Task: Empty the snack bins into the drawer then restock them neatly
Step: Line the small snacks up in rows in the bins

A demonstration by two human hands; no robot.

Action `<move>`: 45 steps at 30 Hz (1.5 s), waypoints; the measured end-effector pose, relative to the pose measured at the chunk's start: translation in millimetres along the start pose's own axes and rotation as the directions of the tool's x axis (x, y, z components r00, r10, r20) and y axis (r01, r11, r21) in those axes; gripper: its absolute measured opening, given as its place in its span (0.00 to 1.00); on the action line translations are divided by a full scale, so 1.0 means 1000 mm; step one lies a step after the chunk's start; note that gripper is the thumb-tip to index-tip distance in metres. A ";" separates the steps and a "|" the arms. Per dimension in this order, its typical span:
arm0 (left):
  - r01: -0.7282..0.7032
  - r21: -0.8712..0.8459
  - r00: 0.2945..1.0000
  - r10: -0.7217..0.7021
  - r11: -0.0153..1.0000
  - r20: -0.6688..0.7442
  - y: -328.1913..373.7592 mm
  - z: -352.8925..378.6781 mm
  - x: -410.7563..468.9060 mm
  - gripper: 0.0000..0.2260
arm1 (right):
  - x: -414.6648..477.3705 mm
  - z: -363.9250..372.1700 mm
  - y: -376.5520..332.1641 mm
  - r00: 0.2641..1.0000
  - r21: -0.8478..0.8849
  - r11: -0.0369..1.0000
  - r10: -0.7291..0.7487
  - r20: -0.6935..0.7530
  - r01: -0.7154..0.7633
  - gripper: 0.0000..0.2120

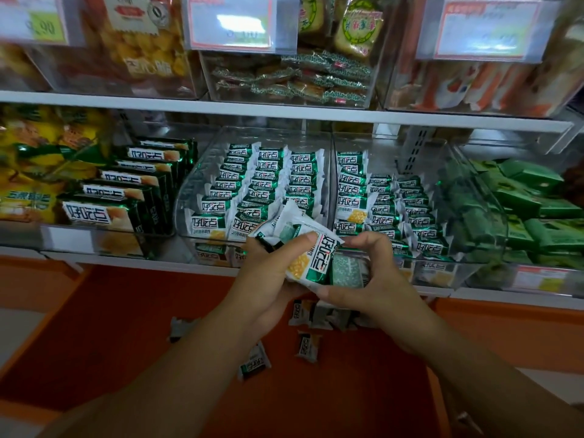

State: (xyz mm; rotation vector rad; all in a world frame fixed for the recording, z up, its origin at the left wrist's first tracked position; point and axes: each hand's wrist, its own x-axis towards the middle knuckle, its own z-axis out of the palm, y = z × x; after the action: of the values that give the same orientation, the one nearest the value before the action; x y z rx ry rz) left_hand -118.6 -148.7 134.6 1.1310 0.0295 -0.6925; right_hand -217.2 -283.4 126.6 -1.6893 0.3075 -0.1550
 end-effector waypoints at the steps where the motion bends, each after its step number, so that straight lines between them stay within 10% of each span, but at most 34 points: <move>1: 0.035 -0.047 0.999 -0.035 0.998 0.001 0.000 0.002 0.000 0.37 | -0.001 0.001 0.001 1.000 -0.031 0.999 -0.021 0.004 0.021 0.31; 15: 0.086 -0.076 0.996 -0.083 0.993 0.034 0.006 0.002 0.002 0.06 | -0.001 -0.008 0.009 0.967 -0.551 0.796 -0.224 0.117 0.251 0.34; 22: -0.047 0.004 0.996 0.047 0.999 -0.079 0.008 -0.004 0.004 0.23 | 0.003 -0.029 -0.006 0.997 0.015 1.000 0.014 -0.078 -0.013 0.14; 30: -0.088 0.006 0.994 0.088 0.996 -0.066 0.003 0.000 -0.004 0.19 | 0.007 -0.039 0.008 0.988 0.364 0.919 0.154 0.020 -0.151 0.19; 45: -0.203 0.146 0.979 0.202 0.968 0.021 0.036 0.023 0.047 0.23 | 0.073 -0.101 -0.002 0.934 0.034 0.996 0.089 -0.345 -0.083 0.19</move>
State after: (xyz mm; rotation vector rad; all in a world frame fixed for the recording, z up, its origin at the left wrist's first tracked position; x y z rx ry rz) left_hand -70.0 -181.9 157.4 1.2538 -0.1429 -0.5219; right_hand -175.2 -400.0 137.4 -1.6226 0.6414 -0.3919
